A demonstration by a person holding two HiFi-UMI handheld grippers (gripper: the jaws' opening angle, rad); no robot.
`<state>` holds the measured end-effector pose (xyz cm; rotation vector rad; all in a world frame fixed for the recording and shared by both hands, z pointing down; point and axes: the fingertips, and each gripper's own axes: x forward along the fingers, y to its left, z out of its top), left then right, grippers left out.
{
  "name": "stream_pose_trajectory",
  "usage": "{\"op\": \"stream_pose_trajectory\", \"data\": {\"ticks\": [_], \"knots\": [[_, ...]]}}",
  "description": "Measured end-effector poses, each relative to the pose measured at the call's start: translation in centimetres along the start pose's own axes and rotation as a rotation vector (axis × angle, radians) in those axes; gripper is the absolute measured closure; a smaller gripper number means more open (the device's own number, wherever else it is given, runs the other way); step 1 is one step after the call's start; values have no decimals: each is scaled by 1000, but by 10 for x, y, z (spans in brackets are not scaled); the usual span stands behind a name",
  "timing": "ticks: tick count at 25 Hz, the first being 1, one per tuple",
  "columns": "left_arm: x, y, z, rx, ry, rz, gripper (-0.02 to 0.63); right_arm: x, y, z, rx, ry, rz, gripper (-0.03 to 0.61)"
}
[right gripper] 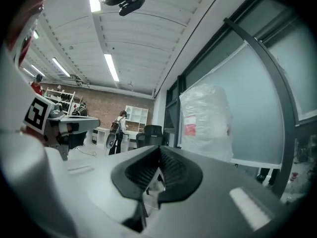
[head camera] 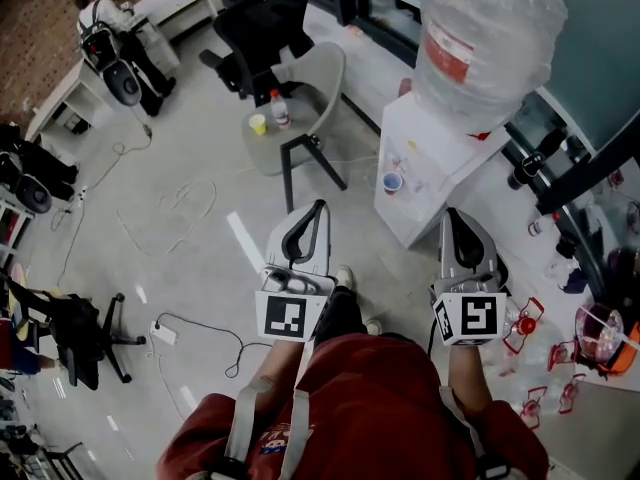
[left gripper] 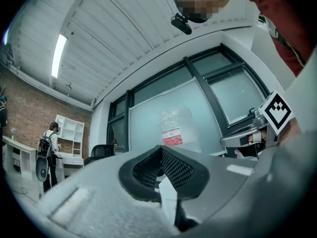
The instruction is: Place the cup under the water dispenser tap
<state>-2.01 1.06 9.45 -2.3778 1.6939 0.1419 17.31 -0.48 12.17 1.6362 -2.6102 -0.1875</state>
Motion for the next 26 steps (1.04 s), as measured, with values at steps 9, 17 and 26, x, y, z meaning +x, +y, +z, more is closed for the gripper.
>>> {"op": "stream_pose_trajectory", "data": {"ticks": [9,17,26], "knots": [[3,-2,-1,1,4,-7,615,-1,-3,-2,-3,10,-4,577],[2,-4,0,3,4,-9,614,-4,-9,-5,0,21,-22,578],[0,-9,-4,7,8,-9,615,-7,-11,-10,-8,28,-23,577]]}}
